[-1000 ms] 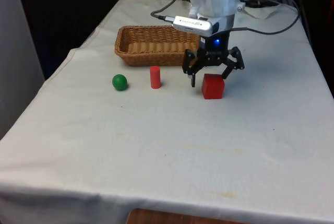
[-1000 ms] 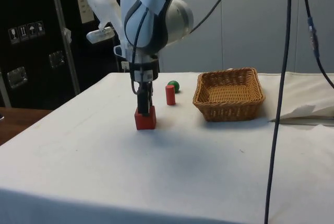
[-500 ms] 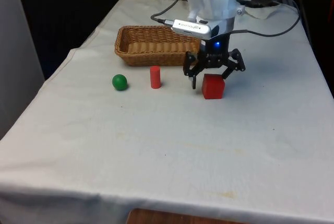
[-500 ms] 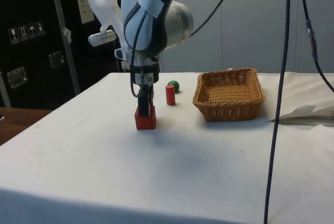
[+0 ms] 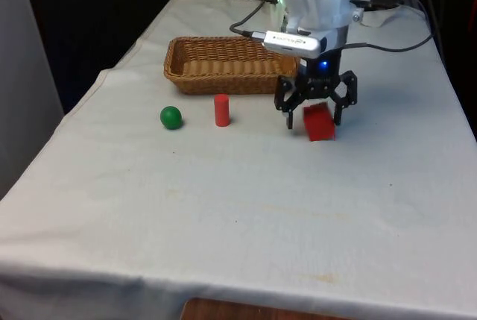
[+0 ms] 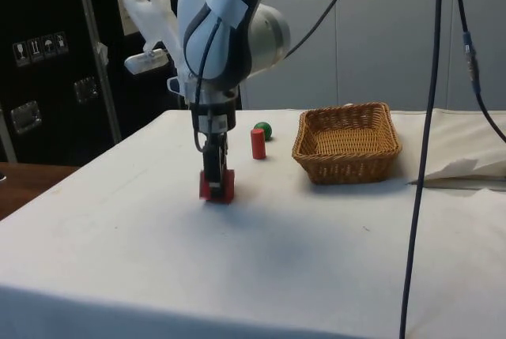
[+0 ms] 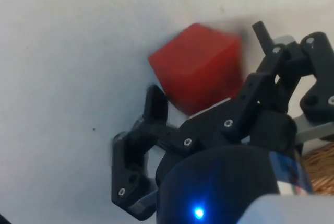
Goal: Pick up the object to the left of the cylinder and place it into the basket.
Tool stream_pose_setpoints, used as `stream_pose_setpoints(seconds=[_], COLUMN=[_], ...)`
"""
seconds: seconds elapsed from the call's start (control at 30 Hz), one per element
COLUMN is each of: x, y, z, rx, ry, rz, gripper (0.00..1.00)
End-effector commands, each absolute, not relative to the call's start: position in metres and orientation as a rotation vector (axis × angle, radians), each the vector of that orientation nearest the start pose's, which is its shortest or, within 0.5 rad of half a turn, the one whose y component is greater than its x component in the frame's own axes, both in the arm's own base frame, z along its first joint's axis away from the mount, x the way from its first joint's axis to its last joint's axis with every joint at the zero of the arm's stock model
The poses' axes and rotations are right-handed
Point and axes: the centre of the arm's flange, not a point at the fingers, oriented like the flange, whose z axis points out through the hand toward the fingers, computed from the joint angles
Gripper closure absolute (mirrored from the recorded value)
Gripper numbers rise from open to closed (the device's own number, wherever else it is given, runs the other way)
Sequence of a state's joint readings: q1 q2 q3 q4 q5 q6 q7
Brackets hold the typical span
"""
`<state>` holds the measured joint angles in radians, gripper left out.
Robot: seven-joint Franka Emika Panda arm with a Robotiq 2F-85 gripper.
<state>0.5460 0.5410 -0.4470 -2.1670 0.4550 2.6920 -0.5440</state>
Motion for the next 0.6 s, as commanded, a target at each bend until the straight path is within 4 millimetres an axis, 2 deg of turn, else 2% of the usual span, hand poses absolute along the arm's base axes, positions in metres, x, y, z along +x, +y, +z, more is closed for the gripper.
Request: stream_pose_setpoints(seconds=[0.0, 0.27, 0.5, 0.53, 0.57], x=[0.562, 0.562, 0.562, 0.562, 0.562], y=[0.039, 0.059, 0.067, 0.068, 0.068], z=[0.170, 0.168, 0.166, 0.165, 0.166], rx=[-3.139, -3.130, -3.125, -3.125, -3.124], ry=[-0.470, -0.467, -0.456, -0.455, -0.454], rz=[-0.118, -0.119, -0.116, -0.115, -0.116], gripper=[0.00, 0.00, 0.00, 0.03, 0.11])
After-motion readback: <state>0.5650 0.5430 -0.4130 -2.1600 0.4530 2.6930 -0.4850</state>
